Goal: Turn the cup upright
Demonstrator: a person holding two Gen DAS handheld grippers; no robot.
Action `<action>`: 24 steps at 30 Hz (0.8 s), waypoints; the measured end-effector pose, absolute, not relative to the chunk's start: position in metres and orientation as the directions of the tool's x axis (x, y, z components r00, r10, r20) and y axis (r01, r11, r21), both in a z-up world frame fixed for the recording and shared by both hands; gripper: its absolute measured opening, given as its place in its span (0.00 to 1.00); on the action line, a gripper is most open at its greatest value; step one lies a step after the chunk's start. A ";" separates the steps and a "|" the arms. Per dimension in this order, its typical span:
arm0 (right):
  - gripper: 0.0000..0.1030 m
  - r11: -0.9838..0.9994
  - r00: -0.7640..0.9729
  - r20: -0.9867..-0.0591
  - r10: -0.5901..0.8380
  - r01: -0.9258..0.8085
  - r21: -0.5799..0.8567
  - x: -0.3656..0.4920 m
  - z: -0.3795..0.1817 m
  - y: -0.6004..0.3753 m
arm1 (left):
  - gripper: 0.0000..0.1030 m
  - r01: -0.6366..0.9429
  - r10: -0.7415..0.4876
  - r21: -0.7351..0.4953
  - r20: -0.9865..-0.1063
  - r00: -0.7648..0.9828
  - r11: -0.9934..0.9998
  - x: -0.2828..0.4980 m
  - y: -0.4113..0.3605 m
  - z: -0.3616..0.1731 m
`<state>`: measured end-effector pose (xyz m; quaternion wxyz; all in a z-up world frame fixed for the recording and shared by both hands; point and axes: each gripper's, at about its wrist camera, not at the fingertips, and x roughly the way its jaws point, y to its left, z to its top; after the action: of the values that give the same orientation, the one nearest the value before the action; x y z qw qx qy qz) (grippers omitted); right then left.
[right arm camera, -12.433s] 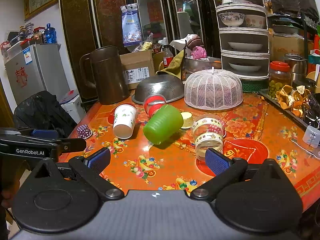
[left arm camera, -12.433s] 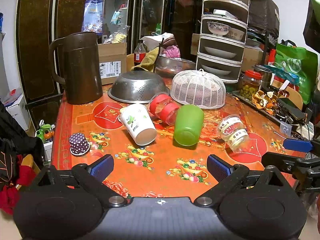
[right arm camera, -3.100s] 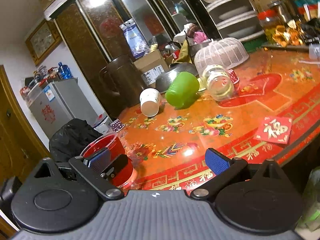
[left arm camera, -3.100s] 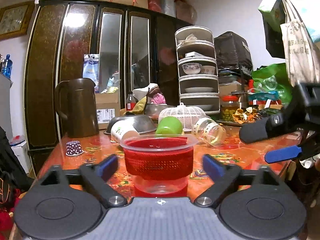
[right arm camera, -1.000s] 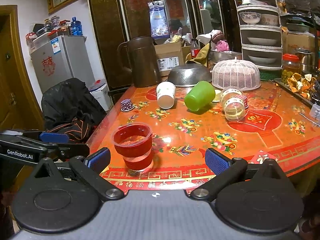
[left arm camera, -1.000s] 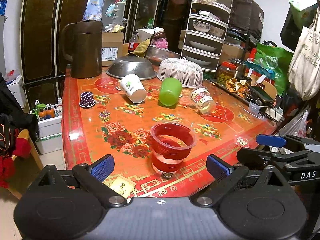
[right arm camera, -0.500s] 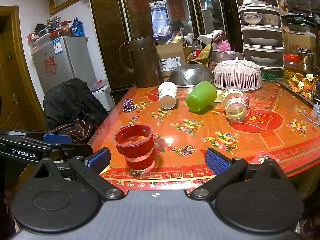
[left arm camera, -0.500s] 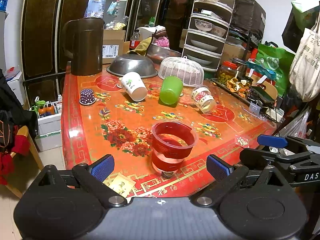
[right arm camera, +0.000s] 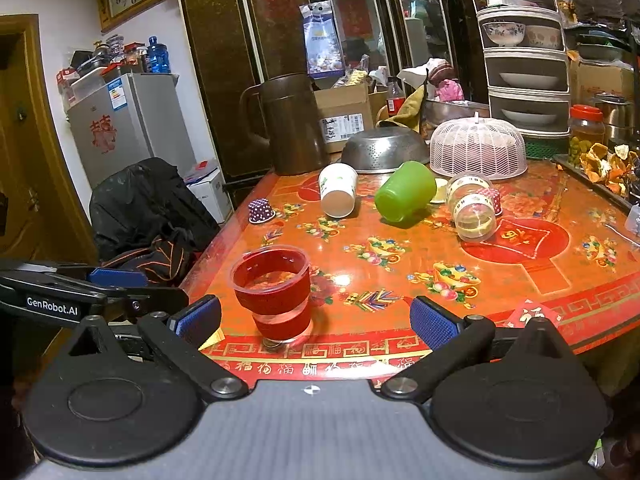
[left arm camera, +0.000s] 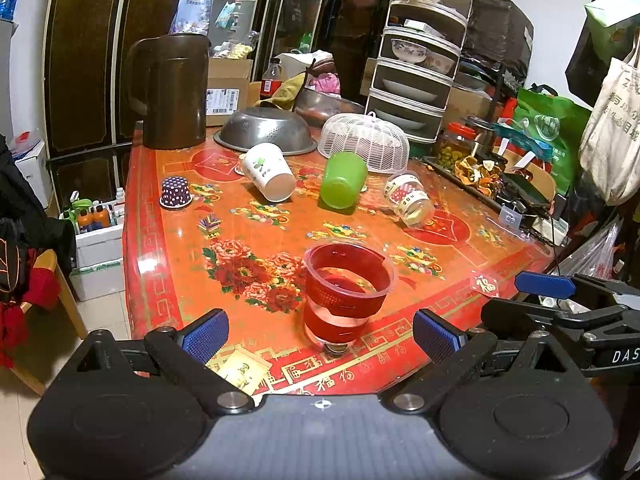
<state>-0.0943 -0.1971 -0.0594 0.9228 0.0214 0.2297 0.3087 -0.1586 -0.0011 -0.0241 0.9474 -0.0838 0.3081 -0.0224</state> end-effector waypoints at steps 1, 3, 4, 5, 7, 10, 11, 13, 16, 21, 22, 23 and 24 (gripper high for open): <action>0.99 0.808 0.703 -0.411 0.580 -0.560 0.182 -0.094 -0.060 -0.197 | 0.97 -0.010 -0.094 -0.174 -0.580 0.809 0.985 -0.158 -0.001 -0.024; 0.99 0.806 0.702 -0.410 0.583 -0.562 0.184 -0.095 -0.059 -0.197 | 0.97 -0.012 -0.093 -0.176 -0.580 0.809 0.984 -0.158 -0.001 -0.025; 0.99 0.805 0.701 -0.410 0.584 -0.563 0.184 -0.095 -0.059 -0.197 | 0.97 -0.012 -0.093 -0.175 -0.580 0.809 0.984 -0.158 -0.001 -0.025; 0.99 0.805 0.700 -0.411 0.584 -0.564 0.184 -0.095 -0.060 -0.197 | 0.97 -0.012 -0.093 -0.175 -0.580 0.809 0.984 -0.158 -0.001 -0.025; 0.99 0.805 0.700 -0.412 0.584 -0.563 0.185 -0.095 -0.060 -0.197 | 0.97 -0.011 -0.095 -0.176 -0.580 0.809 0.984 -0.158 -0.001 -0.025; 0.99 0.805 0.699 -0.412 0.585 -0.564 0.186 -0.094 -0.060 -0.198 | 0.97 -0.012 -0.094 -0.176 -0.581 0.809 0.984 -0.158 -0.001 -0.025; 0.99 0.805 0.699 -0.412 0.585 -0.563 0.187 -0.094 -0.060 -0.198 | 0.97 -0.012 -0.094 -0.175 -0.580 0.809 0.984 -0.158 -0.001 -0.025; 0.99 0.805 0.699 -0.412 0.585 -0.562 0.188 -0.094 -0.060 -0.198 | 0.97 -0.012 -0.094 -0.176 -0.581 0.809 0.984 -0.158 -0.001 -0.025; 0.99 0.804 0.698 -0.412 0.586 -0.564 0.189 -0.094 -0.060 -0.198 | 0.97 -0.012 -0.094 -0.176 -0.580 0.809 0.984 -0.158 -0.001 -0.025; 0.99 0.804 0.697 -0.412 0.587 -0.564 0.191 -0.094 -0.061 -0.198 | 0.97 -0.013 -0.091 -0.172 -0.581 0.809 0.985 -0.158 -0.001 -0.025; 0.99 0.804 0.697 -0.412 0.587 -0.564 0.191 -0.094 -0.061 -0.198 | 0.97 -0.013 -0.092 -0.174 -0.581 0.808 0.985 -0.157 -0.001 -0.025; 0.99 0.803 0.696 -0.413 0.587 -0.564 0.192 -0.094 -0.061 -0.198 | 0.97 -0.016 -0.089 -0.173 -0.582 0.808 0.985 -0.158 -0.001 -0.025; 0.99 0.803 0.695 -0.413 0.588 -0.564 0.193 -0.094 -0.061 -0.198 | 0.97 -0.017 -0.088 -0.173 -0.583 0.808 0.985 -0.157 -0.002 -0.025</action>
<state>-0.0939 -0.1981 -0.0609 0.9204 0.0256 0.2330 0.3131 -0.1573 -0.0017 -0.0246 0.9469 -0.0854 0.3094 -0.0188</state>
